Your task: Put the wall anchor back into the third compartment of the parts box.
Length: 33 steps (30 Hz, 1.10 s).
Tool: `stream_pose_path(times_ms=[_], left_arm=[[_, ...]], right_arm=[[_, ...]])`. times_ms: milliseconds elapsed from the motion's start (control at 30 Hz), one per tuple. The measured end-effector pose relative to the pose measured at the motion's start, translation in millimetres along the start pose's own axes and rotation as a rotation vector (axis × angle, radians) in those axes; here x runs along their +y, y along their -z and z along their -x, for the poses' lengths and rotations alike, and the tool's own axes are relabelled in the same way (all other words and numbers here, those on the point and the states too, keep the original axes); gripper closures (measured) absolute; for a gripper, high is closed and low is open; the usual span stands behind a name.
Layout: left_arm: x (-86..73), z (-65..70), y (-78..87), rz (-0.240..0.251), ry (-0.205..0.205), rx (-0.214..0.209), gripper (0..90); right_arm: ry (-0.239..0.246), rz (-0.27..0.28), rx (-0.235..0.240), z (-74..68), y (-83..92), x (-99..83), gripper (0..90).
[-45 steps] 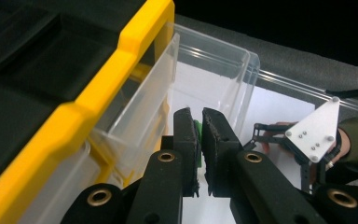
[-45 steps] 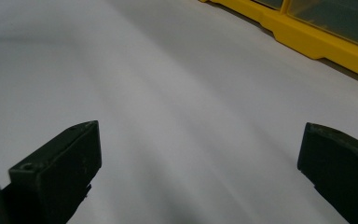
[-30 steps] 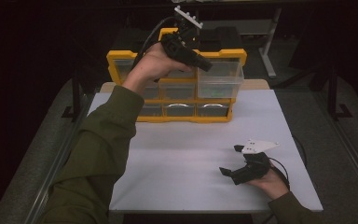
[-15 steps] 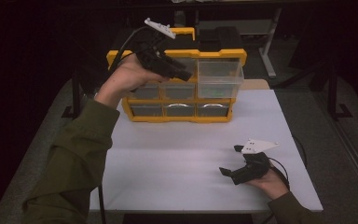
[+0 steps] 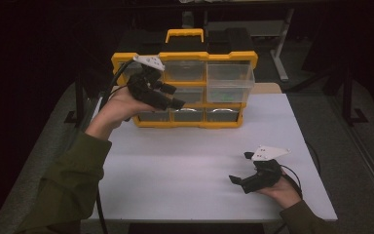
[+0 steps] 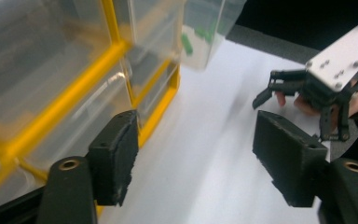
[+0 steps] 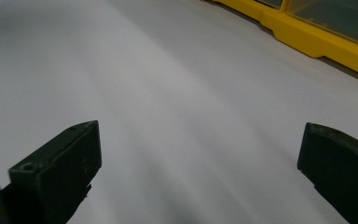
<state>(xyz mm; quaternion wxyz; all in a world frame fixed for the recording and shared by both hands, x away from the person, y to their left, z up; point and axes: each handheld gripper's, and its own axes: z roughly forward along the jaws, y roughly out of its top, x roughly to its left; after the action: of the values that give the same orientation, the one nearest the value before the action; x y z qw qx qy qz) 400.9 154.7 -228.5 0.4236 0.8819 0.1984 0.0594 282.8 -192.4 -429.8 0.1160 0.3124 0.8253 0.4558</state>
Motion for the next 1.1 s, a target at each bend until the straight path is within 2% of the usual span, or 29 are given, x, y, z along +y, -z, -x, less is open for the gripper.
stream_pose_path(times_ms=[33, 67, 133, 433, 633, 733, 1100], left_arm=[[-5.6, 1.4, -1.2, 0.001, 0.012, 0.004, 29.2], [-11.1, 1.5, -1.5, -0.005, 0.005, 0.010, 28.3], [-24.2, 2.7, -3.5, 0.010, 0.017, 0.011, 27.2], [-78.5, 10.6, -10.4, 0.014, 0.030, 0.031, 20.3], [-111.3, 18.0, -12.3, 0.030, 0.054, 0.051, 16.2], [-126.7, 20.2, -12.2, 0.022, 0.044, 0.064, 14.6], [-183.8, 31.4, -19.0, 0.046, 0.076, 0.104, 5.8]], right_arm=[[0.002, 0.000, 0.000, 0.1, -0.1, -0.1, 0.0], [0.005, -0.001, -0.002, 0.1, -0.2, -0.2, 0.0], [0.005, 0.000, -0.002, 0.0, -0.2, -0.1, 0.0], [0.005, 0.000, -0.002, -0.1, -0.6, 0.2, 0.0], [0.010, -0.004, -0.001, -1.6, -1.3, 0.5, 0.0], [0.009, -0.006, -0.002, -2.2, -1.6, 0.7, 0.0], [0.007, -0.007, -0.004, -2.2, -1.8, 0.6, 0.0]])
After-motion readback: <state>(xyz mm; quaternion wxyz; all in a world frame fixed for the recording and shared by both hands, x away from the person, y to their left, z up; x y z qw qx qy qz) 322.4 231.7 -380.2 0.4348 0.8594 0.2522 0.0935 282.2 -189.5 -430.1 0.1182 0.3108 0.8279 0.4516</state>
